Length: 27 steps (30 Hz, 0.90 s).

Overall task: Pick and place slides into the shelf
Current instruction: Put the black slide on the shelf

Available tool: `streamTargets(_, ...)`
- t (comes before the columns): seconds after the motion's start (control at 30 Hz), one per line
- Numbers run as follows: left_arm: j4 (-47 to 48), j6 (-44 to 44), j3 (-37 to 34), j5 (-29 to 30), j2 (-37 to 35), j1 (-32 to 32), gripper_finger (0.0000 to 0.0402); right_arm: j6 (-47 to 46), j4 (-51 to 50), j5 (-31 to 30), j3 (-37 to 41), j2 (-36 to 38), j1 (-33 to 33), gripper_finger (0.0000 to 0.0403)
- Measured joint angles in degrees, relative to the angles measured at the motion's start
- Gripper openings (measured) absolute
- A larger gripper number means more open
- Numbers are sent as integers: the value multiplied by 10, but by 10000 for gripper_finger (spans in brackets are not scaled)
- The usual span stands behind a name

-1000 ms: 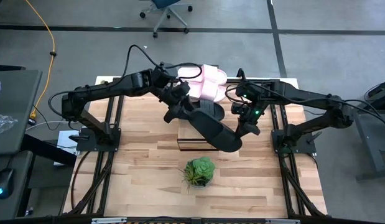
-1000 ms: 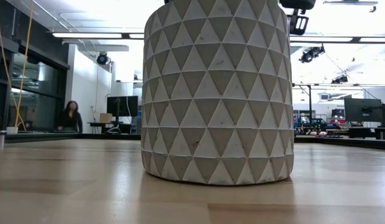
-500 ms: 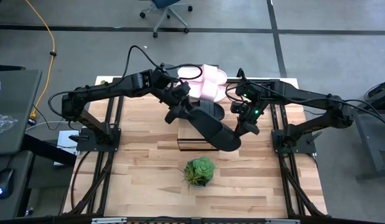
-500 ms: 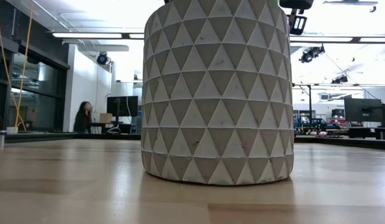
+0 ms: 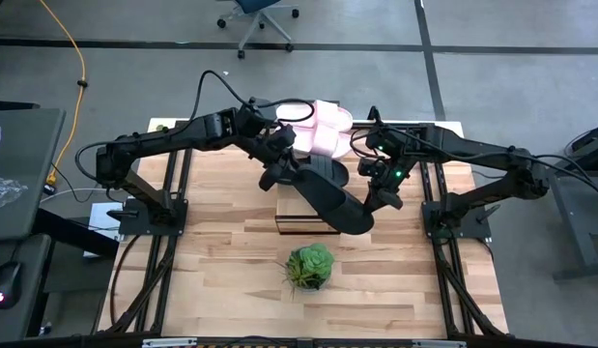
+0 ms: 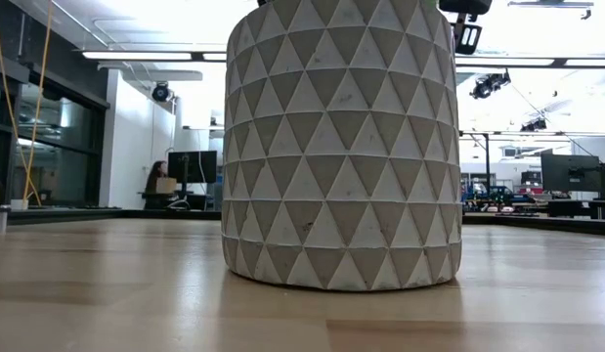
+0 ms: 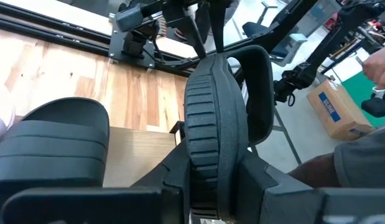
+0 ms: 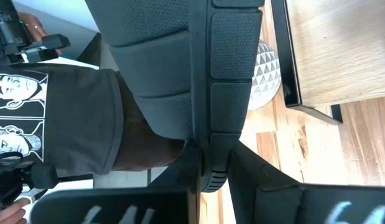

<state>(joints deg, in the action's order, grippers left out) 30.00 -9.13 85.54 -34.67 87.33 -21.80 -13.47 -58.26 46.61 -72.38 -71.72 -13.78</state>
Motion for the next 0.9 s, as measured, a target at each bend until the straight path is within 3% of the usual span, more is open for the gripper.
streamTargets(0.3,2,1,0,31,0,0,51,5,-4,-20,0,6,-7,77)
streamTargets(0.47,4,1,0,45,0,-12,49,18,-30,-98,0,39,-37,113)
streamTargets(0.67,8,-5,0,39,0,-41,49,7,-30,-194,0,108,-81,128)
streamTargets(0.9,-36,-58,0,42,0,-58,49,-66,64,-274,1,191,-87,129)
